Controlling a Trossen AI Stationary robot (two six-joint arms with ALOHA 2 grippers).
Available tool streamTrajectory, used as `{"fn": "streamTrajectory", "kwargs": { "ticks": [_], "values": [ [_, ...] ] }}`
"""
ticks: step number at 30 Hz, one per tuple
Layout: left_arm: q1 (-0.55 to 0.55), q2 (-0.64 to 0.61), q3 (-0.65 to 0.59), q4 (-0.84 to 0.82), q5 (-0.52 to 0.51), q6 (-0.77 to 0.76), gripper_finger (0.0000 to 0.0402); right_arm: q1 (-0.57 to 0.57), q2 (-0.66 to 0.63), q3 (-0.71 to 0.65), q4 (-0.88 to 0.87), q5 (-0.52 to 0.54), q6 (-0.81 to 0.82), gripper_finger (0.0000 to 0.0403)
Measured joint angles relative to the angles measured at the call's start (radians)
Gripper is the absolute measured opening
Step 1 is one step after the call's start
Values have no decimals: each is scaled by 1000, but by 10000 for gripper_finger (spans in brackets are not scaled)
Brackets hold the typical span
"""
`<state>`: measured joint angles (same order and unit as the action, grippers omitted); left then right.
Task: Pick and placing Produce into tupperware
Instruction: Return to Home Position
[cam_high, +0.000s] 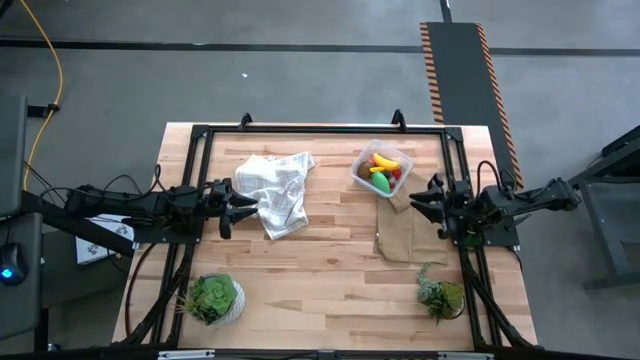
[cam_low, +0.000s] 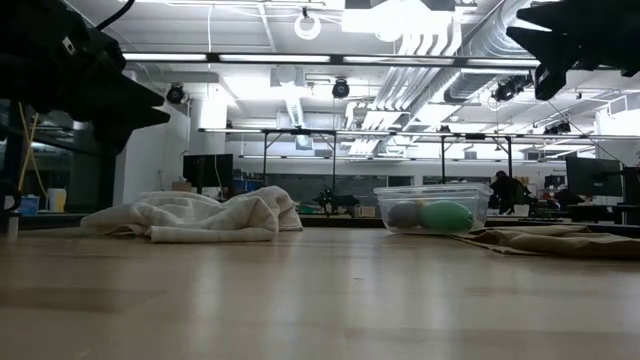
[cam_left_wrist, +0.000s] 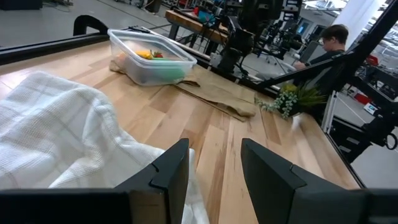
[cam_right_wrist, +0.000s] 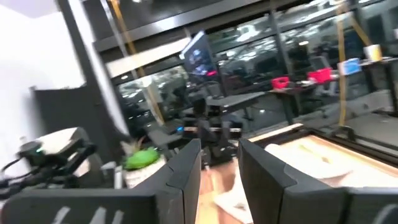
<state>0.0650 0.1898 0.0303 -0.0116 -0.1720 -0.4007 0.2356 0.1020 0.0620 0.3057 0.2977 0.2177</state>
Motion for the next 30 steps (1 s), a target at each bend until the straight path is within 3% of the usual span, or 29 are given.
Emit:
{"fn": "streamTrajectory", "kwargs": {
  "ticks": [11, 23, 30],
  "values": [
    [0, 0, 0, 0, 4, 1, 133, -89, 0, 0, 14, -176, -6, 95],
    [0, 0, 0, 0, 9, 12, 133, -159, 8, -52, 46, -198, 19, 66],
    [0, 2, 0, -26, 165, 3, 133, -164, 8, -52, -29, -217, 61, 66]
  ]
}}
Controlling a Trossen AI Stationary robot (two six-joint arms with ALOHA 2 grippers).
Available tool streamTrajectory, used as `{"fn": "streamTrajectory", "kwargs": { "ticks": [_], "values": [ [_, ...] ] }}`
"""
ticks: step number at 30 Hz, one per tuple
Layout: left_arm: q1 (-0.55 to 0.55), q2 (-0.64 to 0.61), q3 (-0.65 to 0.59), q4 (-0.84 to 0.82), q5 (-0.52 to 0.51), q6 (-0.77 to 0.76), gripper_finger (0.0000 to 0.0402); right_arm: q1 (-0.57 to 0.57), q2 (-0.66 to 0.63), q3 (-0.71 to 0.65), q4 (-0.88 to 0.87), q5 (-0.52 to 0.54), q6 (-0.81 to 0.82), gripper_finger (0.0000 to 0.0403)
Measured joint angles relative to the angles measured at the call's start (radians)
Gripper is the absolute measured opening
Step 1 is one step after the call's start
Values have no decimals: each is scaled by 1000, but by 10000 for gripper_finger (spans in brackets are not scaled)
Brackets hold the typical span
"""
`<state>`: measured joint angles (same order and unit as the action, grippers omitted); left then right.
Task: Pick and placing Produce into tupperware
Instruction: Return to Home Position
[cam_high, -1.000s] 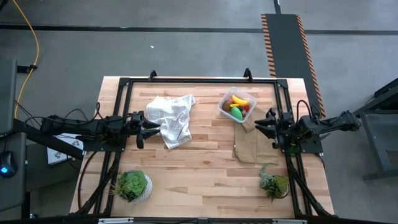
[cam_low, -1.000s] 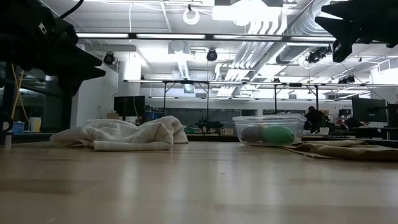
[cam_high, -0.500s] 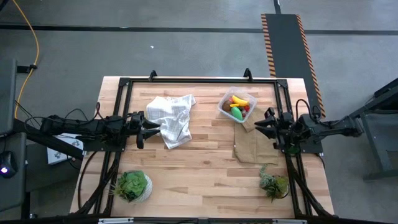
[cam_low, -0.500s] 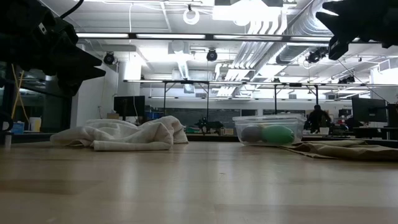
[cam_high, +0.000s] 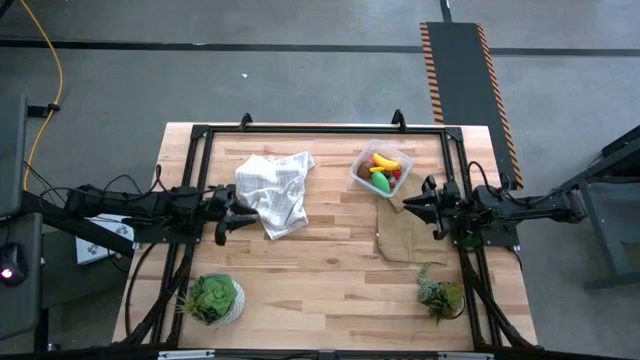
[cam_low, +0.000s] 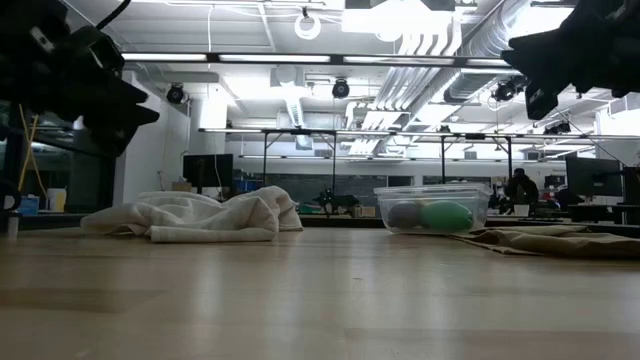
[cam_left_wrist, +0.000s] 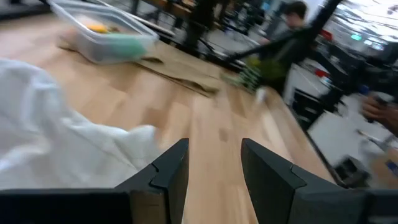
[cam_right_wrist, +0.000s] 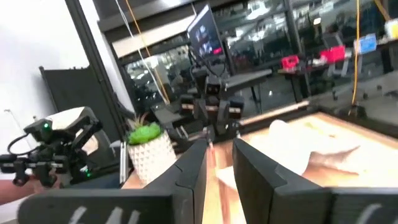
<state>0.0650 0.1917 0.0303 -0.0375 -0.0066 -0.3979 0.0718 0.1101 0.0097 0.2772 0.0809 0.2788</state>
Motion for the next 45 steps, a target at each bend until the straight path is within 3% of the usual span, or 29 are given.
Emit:
{"fn": "streamTrajectory", "kwargs": {
  "ticks": [6, 17, 23, 45],
  "values": [
    [-1, 2, 0, -4, 23, 6, 133, 0, 0, 0, -25, -3, 16, 66],
    [0, -59, -21, 56, -23, 75, 133, 0, 0, -1, -6, -4, 12, 66],
    [0, -61, -21, 55, -6, 93, 133, 0, 0, -1, -86, -3, 15, 65],
    [0, 27, -21, 49, 17, 24, 133, 0, 0, -2, -248, 11, 31, 2]
  ]
}}
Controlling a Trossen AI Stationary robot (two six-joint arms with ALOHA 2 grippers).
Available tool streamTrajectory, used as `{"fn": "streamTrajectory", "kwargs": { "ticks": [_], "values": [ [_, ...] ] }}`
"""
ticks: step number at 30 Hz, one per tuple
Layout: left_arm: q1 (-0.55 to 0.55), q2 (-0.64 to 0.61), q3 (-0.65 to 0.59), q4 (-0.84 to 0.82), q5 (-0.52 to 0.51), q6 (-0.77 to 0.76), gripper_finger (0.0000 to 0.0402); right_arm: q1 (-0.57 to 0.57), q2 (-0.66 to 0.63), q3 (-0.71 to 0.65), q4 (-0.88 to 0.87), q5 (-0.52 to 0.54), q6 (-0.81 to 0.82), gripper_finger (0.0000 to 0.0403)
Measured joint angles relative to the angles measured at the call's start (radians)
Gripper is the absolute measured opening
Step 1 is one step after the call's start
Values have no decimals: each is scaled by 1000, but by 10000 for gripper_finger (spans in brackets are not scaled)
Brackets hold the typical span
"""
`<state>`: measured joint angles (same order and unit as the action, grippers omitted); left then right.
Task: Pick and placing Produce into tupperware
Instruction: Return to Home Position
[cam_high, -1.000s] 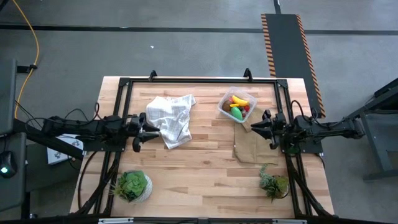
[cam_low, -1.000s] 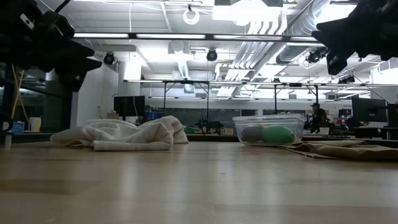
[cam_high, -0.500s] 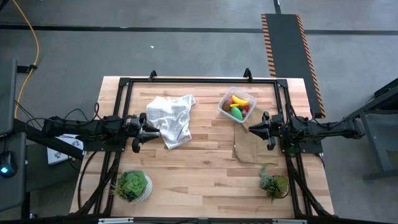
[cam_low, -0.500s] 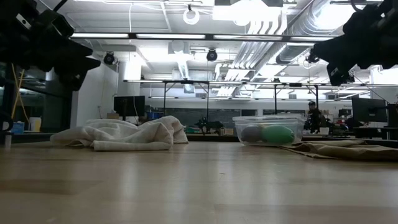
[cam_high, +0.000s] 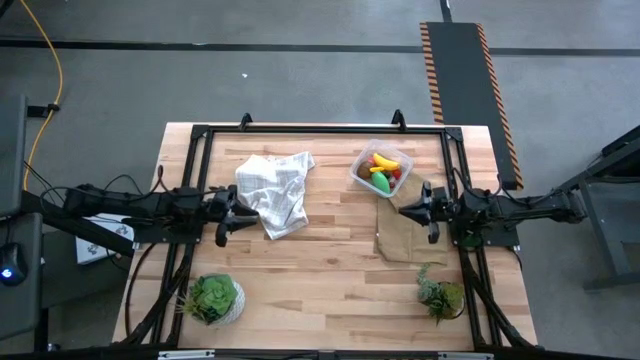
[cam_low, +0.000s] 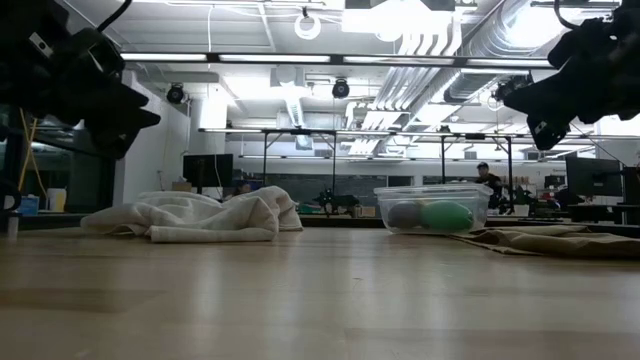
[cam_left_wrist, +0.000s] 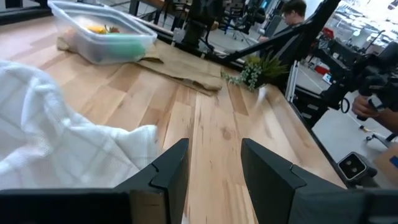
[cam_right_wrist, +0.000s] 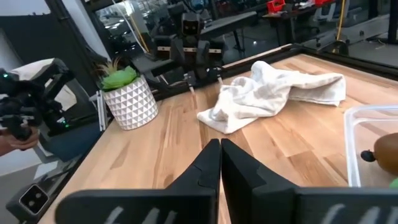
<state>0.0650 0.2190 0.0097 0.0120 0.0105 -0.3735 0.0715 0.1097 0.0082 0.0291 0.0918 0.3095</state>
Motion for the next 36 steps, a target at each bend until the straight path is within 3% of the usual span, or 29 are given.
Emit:
{"fn": "streamTrajectory", "kwargs": {
  "ticks": [12, 36],
  "values": [
    [0, 7, 0, 16, -92, 2, 133, 0, 0, 0, -3, -18, -1, 2],
    [0, 7, 0, 16, -90, 2, 134, 0, 0, 0, -3, -18, 4, 2]
  ]
}}
